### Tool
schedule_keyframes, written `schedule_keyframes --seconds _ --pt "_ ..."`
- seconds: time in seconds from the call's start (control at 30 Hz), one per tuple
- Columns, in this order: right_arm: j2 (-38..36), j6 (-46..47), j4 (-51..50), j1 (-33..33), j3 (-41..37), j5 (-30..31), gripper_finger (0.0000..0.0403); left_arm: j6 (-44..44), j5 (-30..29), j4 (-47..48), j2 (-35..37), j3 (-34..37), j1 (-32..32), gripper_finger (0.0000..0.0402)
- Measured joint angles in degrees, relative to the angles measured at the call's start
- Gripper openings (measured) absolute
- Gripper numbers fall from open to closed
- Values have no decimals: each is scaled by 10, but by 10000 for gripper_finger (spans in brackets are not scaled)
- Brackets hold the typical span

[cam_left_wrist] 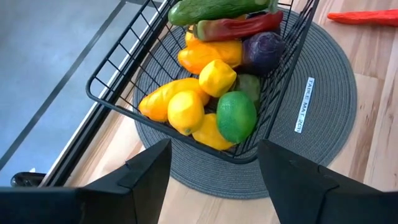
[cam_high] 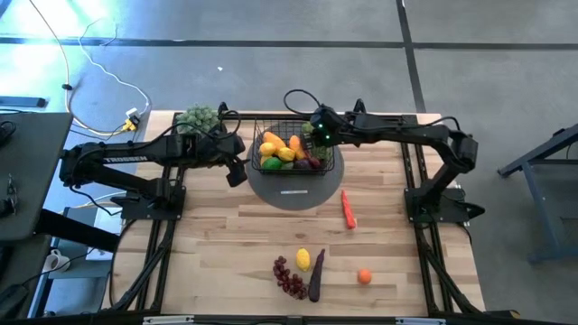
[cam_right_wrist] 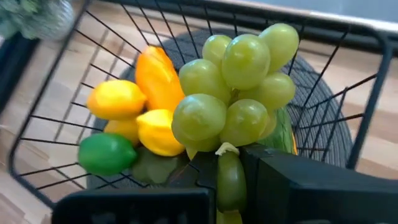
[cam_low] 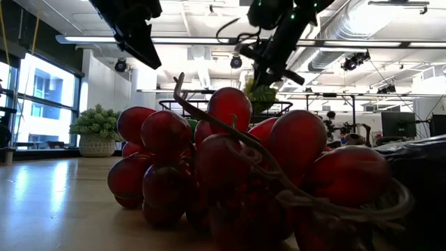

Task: Build produce basket
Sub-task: Put the green grapes into the black wire basket

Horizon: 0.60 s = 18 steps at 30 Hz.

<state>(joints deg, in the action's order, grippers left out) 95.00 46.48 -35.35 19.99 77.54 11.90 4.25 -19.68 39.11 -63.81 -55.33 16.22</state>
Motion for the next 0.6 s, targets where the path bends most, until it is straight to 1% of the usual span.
schedule_keyframes --seconds 0.23,0.4,0.5,0.6 --pt "28 15 -2 8 0 -34 2 0 0 0 0 0 0 227" --pt "34 12 -1 14 0 -28 8 -15 0 0 0 0 0 227" --pt "34 9 0 20 0 -29 28 -25 -6 0 0 0 0 227" --pt "34 -1 -3 26 0 -38 64 -25 -8 0 0 0 0 227"
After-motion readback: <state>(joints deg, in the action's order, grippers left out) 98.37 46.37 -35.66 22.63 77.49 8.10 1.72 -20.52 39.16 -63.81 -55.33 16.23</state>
